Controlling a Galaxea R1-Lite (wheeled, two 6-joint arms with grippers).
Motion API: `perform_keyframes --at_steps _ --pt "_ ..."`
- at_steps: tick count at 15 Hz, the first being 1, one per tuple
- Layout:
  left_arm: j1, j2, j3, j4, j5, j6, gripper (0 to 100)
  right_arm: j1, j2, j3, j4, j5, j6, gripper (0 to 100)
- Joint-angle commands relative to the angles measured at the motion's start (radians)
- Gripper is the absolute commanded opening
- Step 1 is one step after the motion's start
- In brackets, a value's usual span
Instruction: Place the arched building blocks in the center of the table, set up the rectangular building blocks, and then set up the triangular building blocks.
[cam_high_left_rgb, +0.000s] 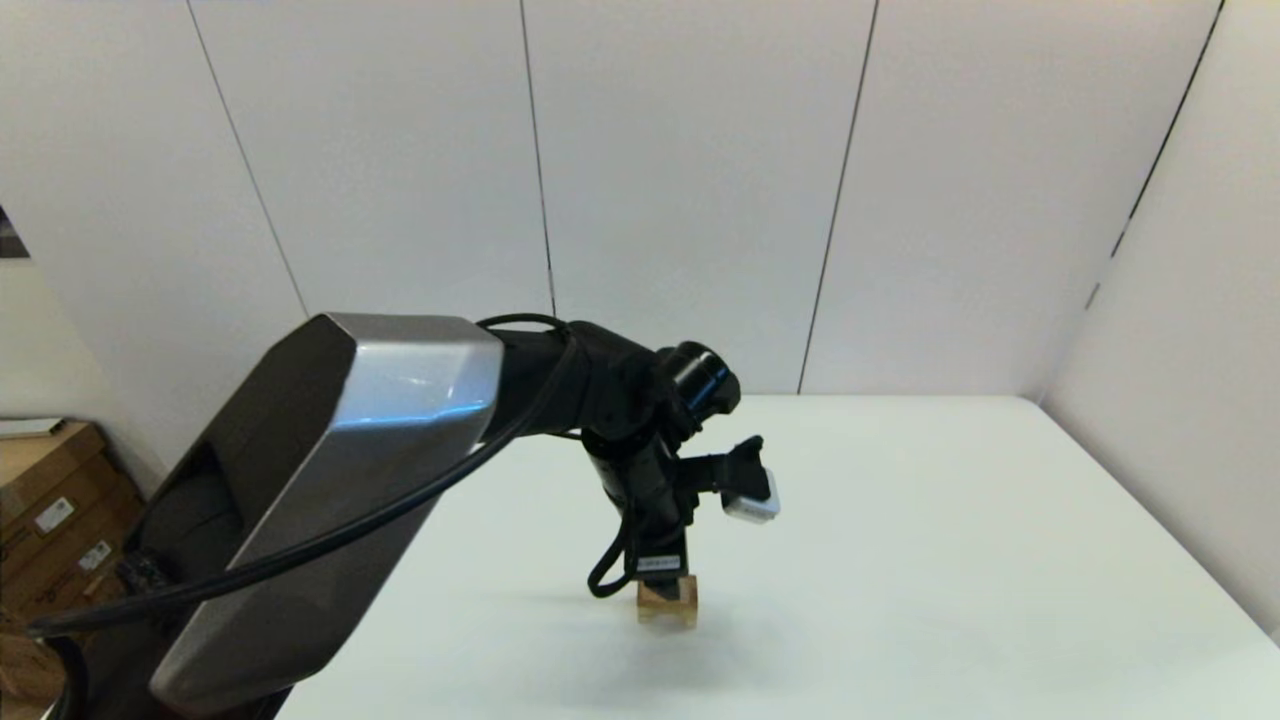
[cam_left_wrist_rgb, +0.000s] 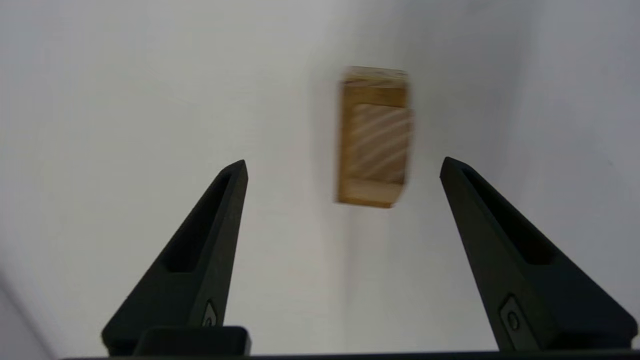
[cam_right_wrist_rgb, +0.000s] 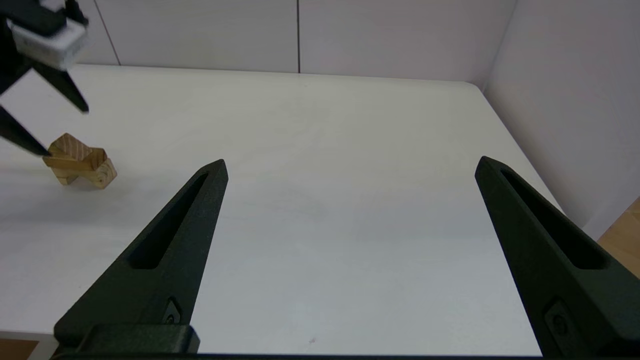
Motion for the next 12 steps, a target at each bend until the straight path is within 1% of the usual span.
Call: perform_keyframes --at_steps 1,3,5,10,12 --pt "0.103 -0.216 0.006 -0.101 0.185 -0.126 100 0.000 0.000 0.002 0.000 0.001 0.000 100" --pt "0.181 -0.348 0.017 -0.095 0.207 -0.217 100 0.000 0.000 0.002 0.000 0.001 0.000 100" --pt "0.276 -0.538 0.107 -0.087 0.225 -0.284 100 0.000 0.000 0.002 0.000 0.001 0.000 100" --pt "0.518 -1.032 0.449 -0.084 0.226 -0.347 100 0.000 0.000 0.002 0.000 0.001 0.000 100" --pt "0.636 -1.252 0.577 -0.092 0.226 -0.355 100 0.000 0.000 0.002 0.000 0.001 0.000 100"
